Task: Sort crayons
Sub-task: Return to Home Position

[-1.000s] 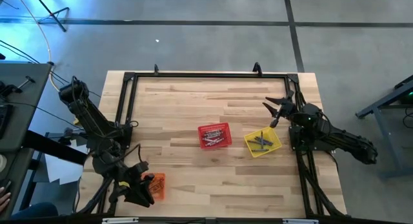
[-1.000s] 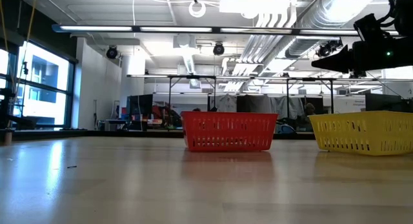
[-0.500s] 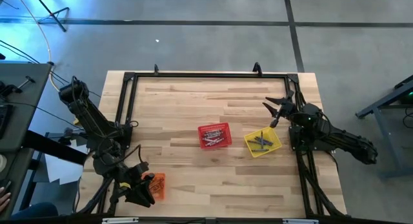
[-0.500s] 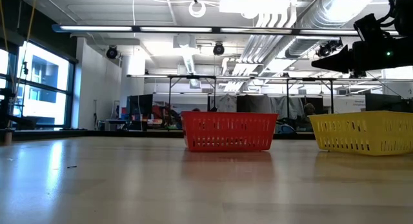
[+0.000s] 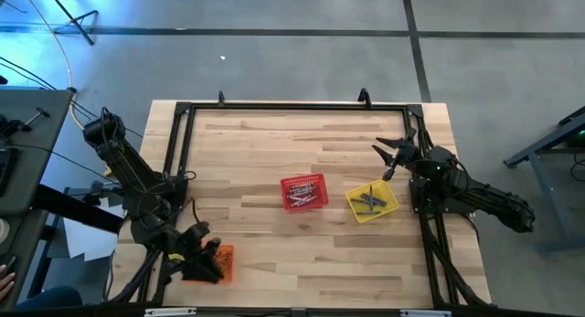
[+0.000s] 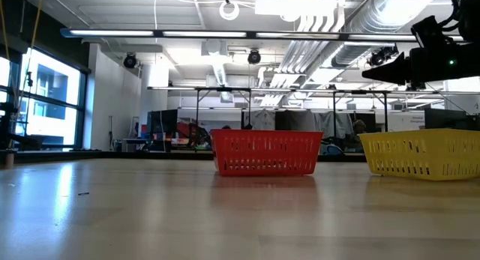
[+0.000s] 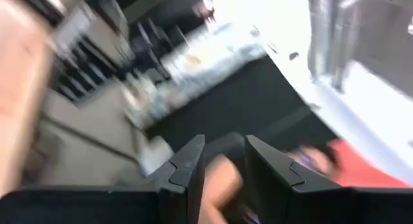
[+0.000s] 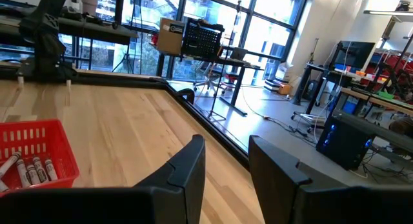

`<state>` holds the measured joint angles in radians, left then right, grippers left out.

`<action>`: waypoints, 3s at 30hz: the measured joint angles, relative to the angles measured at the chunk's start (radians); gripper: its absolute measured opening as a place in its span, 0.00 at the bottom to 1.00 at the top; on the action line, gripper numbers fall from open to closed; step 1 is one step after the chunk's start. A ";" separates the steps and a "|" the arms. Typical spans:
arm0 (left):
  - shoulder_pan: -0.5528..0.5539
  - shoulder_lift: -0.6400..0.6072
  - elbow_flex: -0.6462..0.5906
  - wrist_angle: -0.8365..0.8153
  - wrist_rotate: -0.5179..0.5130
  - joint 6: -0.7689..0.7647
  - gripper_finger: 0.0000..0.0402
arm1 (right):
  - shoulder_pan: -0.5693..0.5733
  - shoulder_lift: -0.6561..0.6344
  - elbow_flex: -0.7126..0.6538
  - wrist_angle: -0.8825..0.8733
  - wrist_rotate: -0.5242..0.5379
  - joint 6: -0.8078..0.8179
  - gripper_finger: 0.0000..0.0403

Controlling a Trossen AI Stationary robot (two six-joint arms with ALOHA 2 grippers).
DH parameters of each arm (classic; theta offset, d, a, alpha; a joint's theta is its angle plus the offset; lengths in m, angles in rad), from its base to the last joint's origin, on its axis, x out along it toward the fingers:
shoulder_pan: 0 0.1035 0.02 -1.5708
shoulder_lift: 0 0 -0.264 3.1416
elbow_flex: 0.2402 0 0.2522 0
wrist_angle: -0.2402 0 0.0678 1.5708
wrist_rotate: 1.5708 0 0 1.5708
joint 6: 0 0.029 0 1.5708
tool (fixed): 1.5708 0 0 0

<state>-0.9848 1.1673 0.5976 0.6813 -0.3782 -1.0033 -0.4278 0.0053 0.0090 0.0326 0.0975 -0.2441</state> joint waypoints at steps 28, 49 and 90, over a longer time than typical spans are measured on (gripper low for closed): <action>0.455 -0.435 -0.431 0.080 -0.305 0.593 0.25 | 0.000 0.001 0.000 0.000 0.000 0.000 0.28; 0.649 -0.779 -0.587 0.066 -0.051 0.832 0.25 | 0.000 0.001 0.000 0.000 0.000 0.000 0.28; 0.976 -1.164 -0.586 -0.542 0.133 0.953 0.25 | 0.000 0.001 0.000 0.000 0.000 0.000 0.28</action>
<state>-0.0084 0.0036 0.0116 0.1395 -0.2455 -0.0502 -0.4277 0.0063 0.0090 0.0326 0.0978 -0.2440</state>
